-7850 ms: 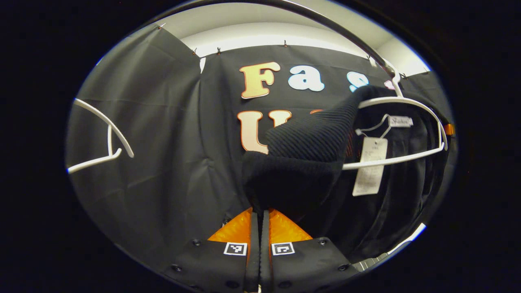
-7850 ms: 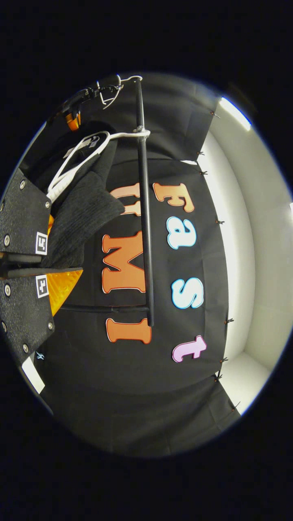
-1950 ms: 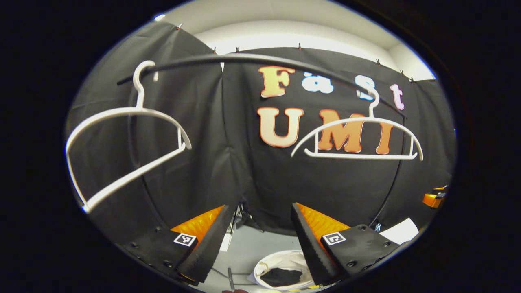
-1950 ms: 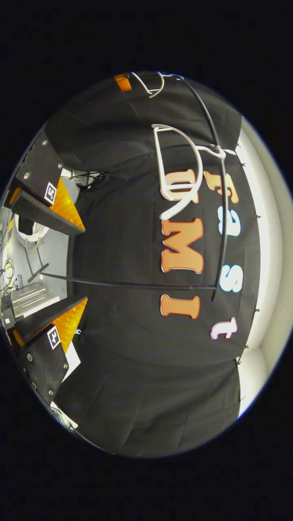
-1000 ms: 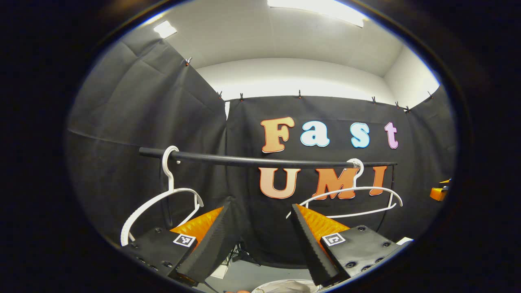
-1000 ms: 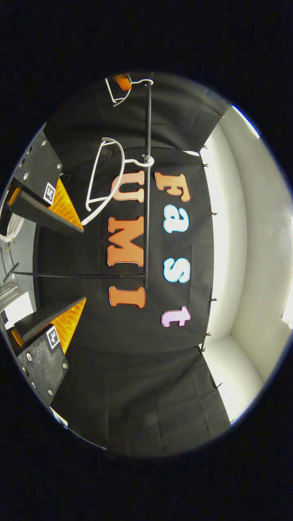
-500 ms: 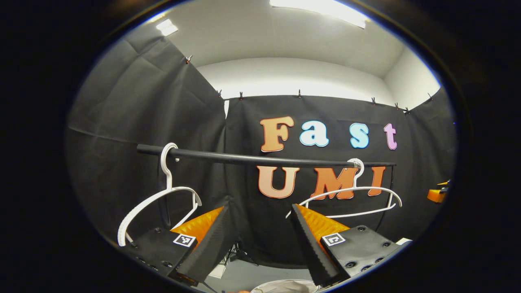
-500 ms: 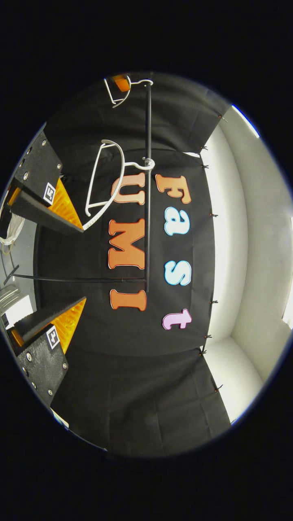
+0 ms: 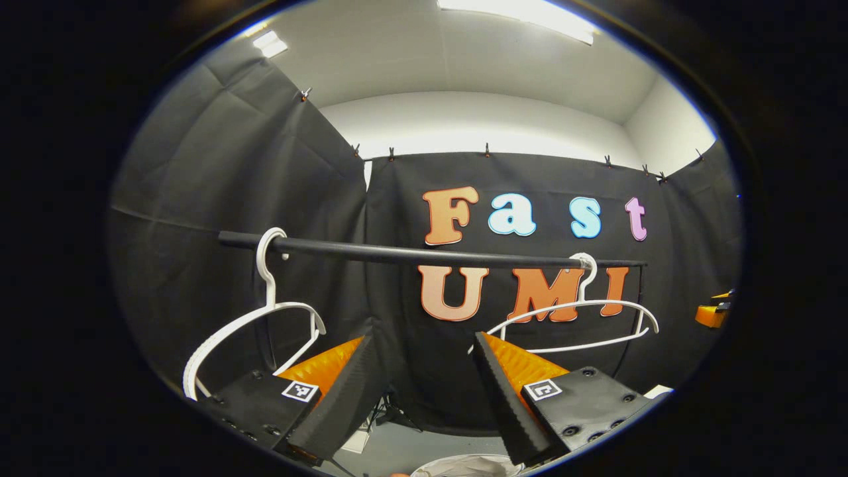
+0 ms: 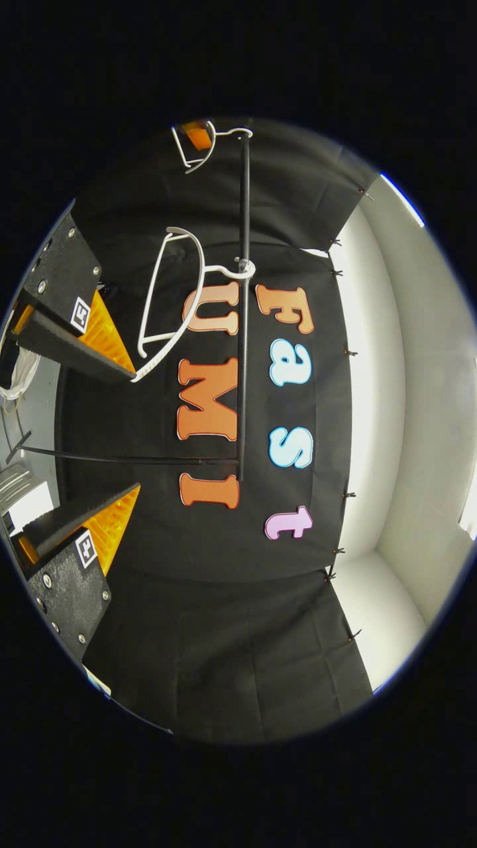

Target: Grasp the clothes on the hanger with both hands and then place them into the laundry hamper below.

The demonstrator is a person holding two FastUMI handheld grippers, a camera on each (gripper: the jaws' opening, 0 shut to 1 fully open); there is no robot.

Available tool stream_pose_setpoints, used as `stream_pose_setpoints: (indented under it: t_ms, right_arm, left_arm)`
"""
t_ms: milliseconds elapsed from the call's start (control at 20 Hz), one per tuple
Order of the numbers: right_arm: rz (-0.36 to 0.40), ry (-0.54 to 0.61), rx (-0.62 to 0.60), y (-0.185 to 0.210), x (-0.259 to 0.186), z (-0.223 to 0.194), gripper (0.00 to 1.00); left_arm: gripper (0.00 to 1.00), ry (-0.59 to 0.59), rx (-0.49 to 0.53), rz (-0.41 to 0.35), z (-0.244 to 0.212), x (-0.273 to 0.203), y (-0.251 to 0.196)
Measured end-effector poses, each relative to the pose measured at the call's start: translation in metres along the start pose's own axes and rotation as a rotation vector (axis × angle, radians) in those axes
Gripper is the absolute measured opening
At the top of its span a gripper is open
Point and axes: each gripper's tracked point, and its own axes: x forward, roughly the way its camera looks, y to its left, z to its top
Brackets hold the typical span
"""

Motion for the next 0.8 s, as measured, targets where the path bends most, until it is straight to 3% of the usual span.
stream_pose_setpoints:
  t_ms: [800]
  right_arm:
    - [-0.018, 0.004, 0.000, -0.0044, 0.0040, -0.0055, 0.92]
  left_arm:
    - [0.94, 0.001, 0.007, -0.029, -0.0012, 0.0080, -0.0076]
